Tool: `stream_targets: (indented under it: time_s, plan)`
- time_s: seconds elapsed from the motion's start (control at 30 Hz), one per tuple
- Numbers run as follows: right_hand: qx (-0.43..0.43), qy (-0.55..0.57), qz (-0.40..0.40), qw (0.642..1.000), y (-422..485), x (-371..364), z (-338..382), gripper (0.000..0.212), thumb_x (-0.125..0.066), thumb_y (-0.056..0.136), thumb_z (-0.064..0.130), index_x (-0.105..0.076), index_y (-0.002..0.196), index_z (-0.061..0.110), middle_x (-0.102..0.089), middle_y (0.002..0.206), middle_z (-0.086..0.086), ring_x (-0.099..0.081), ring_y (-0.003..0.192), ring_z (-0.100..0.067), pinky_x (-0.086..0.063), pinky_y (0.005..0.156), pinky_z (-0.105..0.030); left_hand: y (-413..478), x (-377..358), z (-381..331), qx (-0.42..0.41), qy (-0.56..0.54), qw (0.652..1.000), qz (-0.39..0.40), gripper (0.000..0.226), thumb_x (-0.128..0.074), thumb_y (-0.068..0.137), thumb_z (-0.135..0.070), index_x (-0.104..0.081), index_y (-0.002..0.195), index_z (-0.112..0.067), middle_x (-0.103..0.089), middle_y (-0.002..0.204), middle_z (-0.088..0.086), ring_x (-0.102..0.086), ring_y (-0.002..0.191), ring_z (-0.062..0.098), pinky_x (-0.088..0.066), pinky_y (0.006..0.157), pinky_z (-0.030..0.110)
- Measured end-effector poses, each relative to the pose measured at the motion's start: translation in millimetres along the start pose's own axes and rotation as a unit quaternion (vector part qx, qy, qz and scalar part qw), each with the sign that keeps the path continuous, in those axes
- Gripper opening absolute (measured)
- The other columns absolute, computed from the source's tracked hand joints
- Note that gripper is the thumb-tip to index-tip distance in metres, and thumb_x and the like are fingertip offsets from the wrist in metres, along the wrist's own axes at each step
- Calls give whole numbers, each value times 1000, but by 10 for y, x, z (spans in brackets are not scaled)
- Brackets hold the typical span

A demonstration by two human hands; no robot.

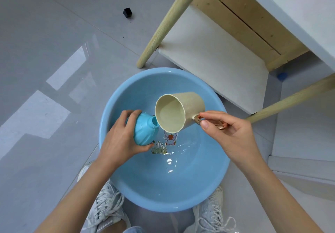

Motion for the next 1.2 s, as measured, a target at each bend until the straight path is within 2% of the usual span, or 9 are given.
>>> stream_targets:
  time_s: [0.1,0.2,0.4,0.47,0.7,0.97,1.2]
  plan:
    - [24,-14,12,1000,-7,-10,0,20,-84,69,26,-78,87,23,-73,93,6,-68,83,-7,-50,76,-15,3,-1,-1,0,-2,1000,-1,98,-85,50,-53,-44,131,-16,-49,125,0,-58,102,25,-50,79,36]
    - [39,-37,8,999,-7,-11,4,22,-81,68,24,-75,89,22,-72,95,6,-68,83,-8,-50,76,-14,7,-23,10,-11,5,1000,1,98,-86,51,-52,-44,130,-12,-52,129,2,-54,113,24,-46,90,35]
    - [61,-82,10,995,-33,-36,43,38,-76,66,59,-75,94,33,-70,101,6,-69,86,-16,-52,80,-20,3,-25,12,-4,0,1000,6,97,-86,52,-51,-45,131,-12,-55,126,1,-51,115,23,-44,92,34]
    - [70,-93,9,993,-43,-47,59,40,-73,66,62,-74,96,34,-70,102,8,-68,88,-17,-52,81,-20,3,-26,15,-2,-1,1000,7,97,-86,52,-51,-45,131,-12,-55,126,1,-51,115,23,-43,93,34]
    - [103,-137,3,985,-67,-67,106,39,-74,71,54,-73,98,27,-68,103,8,-67,92,-18,-54,82,-26,-3,-9,-1,2,-7,1000,2,97,-88,51,-47,-46,130,-11,-55,125,2,-52,114,23,-43,92,34]
    - [120,-154,0,981,-82,-69,128,32,-75,71,43,-72,99,27,-68,103,8,-67,93,-18,-54,82,-28,0,-9,-2,8,-9,1000,2,98,-88,51,-47,-45,131,-11,-55,126,2,-52,115,24,-43,92,35]
    - [136,-171,1,976,-82,-69,130,38,-74,73,48,-72,101,24,-67,105,9,-66,94,-17,-55,82,-30,2,-6,-3,5,-8,1000,1,97,-89,51,-46,-45,130,-12,-55,126,2,-51,115,23,-43,92,34]
Point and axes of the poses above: each hand's wrist, its own y-axis towards the middle knuckle, its own x-axis out of the back of the hand, z = x × y, the point moved 4 cm from there along y, towards the middle knuckle
